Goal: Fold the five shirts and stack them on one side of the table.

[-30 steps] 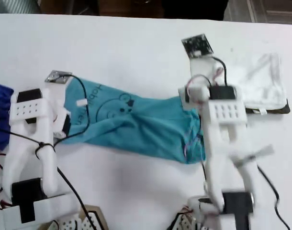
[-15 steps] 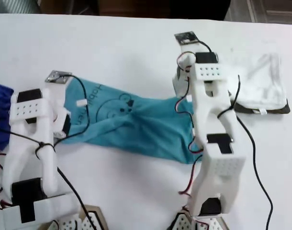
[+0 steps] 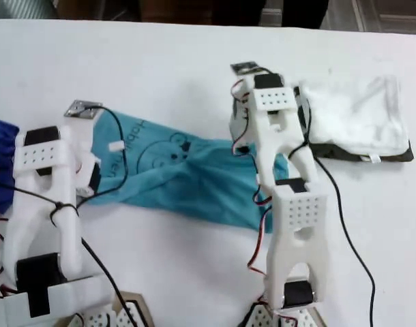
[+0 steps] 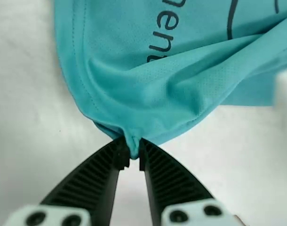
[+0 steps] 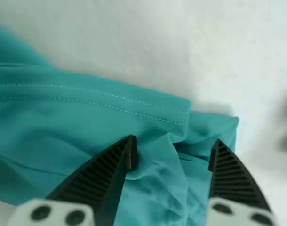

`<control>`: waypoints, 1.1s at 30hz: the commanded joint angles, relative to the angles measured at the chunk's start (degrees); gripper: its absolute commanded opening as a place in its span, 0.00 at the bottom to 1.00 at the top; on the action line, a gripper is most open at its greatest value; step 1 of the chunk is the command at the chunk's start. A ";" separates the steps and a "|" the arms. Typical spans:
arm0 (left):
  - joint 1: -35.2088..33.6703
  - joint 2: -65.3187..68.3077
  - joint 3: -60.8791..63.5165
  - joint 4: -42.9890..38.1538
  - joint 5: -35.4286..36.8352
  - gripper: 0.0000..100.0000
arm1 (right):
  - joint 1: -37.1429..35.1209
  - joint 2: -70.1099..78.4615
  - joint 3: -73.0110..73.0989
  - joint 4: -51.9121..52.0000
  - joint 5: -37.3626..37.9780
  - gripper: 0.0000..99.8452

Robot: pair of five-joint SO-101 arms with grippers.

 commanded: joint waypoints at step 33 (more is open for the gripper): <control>1.14 -0.18 -3.74 0.53 -0.09 0.03 | 1.01 -20.70 -9.23 3.38 13.19 0.02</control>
